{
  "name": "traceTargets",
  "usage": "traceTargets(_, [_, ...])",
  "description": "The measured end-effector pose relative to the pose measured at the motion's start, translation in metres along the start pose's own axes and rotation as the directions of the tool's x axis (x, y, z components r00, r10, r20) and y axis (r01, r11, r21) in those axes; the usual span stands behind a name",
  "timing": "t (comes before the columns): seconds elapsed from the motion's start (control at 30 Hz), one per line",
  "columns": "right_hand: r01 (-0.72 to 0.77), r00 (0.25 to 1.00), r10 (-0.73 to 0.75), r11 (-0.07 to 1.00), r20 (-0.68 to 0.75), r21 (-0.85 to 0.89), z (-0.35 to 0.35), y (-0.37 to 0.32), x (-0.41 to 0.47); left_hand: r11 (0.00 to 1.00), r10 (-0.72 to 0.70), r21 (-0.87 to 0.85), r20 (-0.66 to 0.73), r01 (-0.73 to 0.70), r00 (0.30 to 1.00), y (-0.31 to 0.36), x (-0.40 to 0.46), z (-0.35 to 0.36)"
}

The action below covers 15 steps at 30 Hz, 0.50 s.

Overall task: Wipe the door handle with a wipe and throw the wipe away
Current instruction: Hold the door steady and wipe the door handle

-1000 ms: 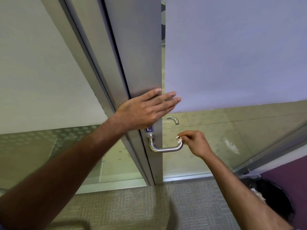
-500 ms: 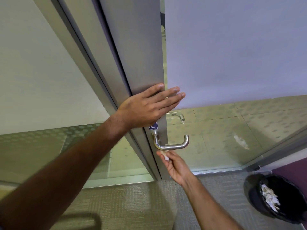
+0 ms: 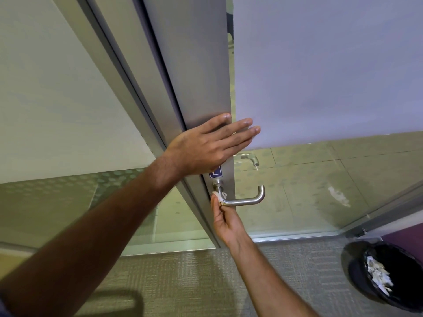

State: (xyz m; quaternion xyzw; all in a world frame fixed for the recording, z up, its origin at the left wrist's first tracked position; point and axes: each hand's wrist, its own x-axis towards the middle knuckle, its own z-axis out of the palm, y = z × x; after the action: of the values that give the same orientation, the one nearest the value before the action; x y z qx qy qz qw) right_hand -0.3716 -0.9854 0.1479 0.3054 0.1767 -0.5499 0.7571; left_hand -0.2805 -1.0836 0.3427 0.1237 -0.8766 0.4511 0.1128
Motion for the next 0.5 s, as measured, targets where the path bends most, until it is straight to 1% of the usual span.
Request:
traceTargets(0.1, [-0.041,0.997,0.039,0.999,-0.072,-0.024,-0.007,-0.014,-0.013,1.000,-0.002,0.012,0.008,0.002,1.000,0.000,-0.001,0.001])
traceTargets(0.2, [0.019,0.992,-0.025,0.999,-0.125,-0.046,-0.015,-0.046,-0.033,1.000,-0.002,0.025,0.016,0.002,1.000,0.000,-0.001,0.001])
traceTargets(0.27, [0.112,0.986,-0.117,0.992,-0.120,-0.053,-0.018,-0.080,-0.048,1.000,-0.004,0.031,0.025,0.003,1.000,0.000,-0.001,0.001])
traceTargets(0.3, [0.174,0.977,-0.184,0.981,-0.112,-0.089,-0.018,-0.096,-0.054,0.999,0.000,0.041,0.029,-0.001,1.000,0.000,-0.001,0.001])
traceTargets(0.33, [0.262,0.956,-0.280,0.950,-0.092,-0.171,-0.016,-0.110,-0.058,0.999,0.005,0.053,0.034,-0.007,0.999,0.000,-0.001,0.001])
traceTargets(0.37, [0.384,0.907,-0.419,0.864,-0.043,-0.325,-0.012,-0.122,-0.059,0.998,0.008,0.062,0.037,-0.011,0.999,0.000,-0.001,0.001])
traceTargets(0.4, [0.512,0.815,-0.576,0.669,0.060,-0.540,-0.005,-0.131,-0.060,0.998,0.009,0.067,0.035,-0.011,0.999,-0.001,-0.001,0.000])
traceTargets(0.43, [0.590,0.688,-0.684,0.332,0.243,-0.736,0.003,-0.136,-0.060,0.998,0.010,0.067,0.034,-0.012,0.999,-0.001,-0.001,0.000])
traceTargets(0.47, [0.575,0.575,-0.667,-0.082,0.474,-0.814,0.013,-0.140,-0.059,0.998,0.012,0.065,0.032,-0.014,0.999,-0.001,-0.002,0.000])
traceTargets(0.5, [0.494,0.523,-0.539,-0.440,0.661,-0.750,0.023,-0.141,-0.058,0.998,0.011,0.064,0.032,-0.013,0.999,-0.001,-0.002,0.000])
